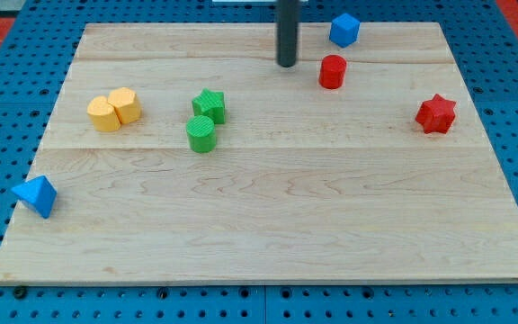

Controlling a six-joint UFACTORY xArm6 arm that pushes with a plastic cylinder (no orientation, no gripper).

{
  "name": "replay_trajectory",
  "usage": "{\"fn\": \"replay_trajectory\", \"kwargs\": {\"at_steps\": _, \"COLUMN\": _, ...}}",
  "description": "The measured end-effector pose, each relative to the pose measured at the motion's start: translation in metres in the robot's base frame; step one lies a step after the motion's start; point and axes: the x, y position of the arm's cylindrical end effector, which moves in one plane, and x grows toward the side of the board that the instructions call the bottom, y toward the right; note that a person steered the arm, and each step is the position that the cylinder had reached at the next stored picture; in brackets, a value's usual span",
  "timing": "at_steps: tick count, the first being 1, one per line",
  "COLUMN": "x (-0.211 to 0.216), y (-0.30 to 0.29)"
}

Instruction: Point your arm at the blue cube

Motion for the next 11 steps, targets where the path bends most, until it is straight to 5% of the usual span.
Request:
{"fn": "replay_trajectory", "kwargs": {"at_steps": 1, "x": 0.036, "y": 0.082}}
{"fn": "replay_trajectory", "kwargs": {"at_steps": 2, "x": 0.072, "y": 0.084}}
{"fn": "replay_trajectory", "kwargs": {"at_steps": 6, "x": 0.028, "y": -0.055}}
{"fn": "replay_trajectory", "kwargs": {"at_steps": 9, "x": 0.028, "y": -0.09}}
{"fn": "replay_trajectory", "kwargs": {"at_steps": 11, "x": 0.086, "y": -0.095}}
